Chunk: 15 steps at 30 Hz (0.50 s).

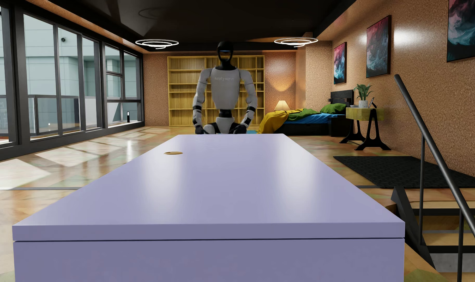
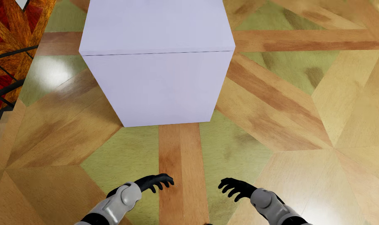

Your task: Get up from the dark blue box

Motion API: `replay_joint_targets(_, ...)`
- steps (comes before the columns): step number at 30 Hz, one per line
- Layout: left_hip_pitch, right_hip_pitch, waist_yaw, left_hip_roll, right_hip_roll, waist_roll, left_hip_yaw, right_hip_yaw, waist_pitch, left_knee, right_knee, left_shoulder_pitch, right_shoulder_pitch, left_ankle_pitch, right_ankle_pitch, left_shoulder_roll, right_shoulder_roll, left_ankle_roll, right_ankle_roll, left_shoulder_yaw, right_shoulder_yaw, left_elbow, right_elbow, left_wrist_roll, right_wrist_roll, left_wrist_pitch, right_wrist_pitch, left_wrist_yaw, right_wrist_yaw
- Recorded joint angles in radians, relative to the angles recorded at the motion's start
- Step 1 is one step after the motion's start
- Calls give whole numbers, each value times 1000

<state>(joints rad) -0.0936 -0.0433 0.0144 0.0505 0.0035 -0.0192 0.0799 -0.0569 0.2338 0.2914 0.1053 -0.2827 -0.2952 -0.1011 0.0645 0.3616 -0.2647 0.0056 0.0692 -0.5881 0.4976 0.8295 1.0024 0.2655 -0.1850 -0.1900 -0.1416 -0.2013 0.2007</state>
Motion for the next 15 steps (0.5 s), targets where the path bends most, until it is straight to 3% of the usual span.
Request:
replay_joint_targets(3, 161, 147, 10, -3, 0, -4, 47, -31, -86, -100, -60, 135, 127, -4, -28, 27, -16, -5, 18, 144, -102, 29, 47, -32, 22, -9, -21, 41, -45)
replay_joint_targets(6, 266, 249, 20, 1, 6, -14, 80, -52, -142, -138, -102, 202, 177, -29, -41, 1, -2, -6, 31, 228, -142, 225, 182, -82, 20, 59, 4, 135, -52)
replay_joint_targets(9, 290, 282, 24, 13, 2, -22, 84, -57, -174, -129, -104, 230, 211, -51, -64, -1, 13, -23, 42, 238, -180, 368, 264, -44, 1, 83, 18, 114, -45)
replay_joint_targets(11, 294, 289, 23, 13, 4, -22, 90, -63, -179, -130, -105, 254, 231, -52, -67, 10, 15, -23, 42, 239, -196, 384, 269, -1, 6, 73, 20, 72, -40)
replay_joint_targets(15, 290, 285, 26, 12, 2, -24, 85, -62, -183, -130, -105, 292, 247, -51, -69, 34, 22, -21, 41, 259, -184, 317, 213, -8, 5, 46, 3, 31, -16)
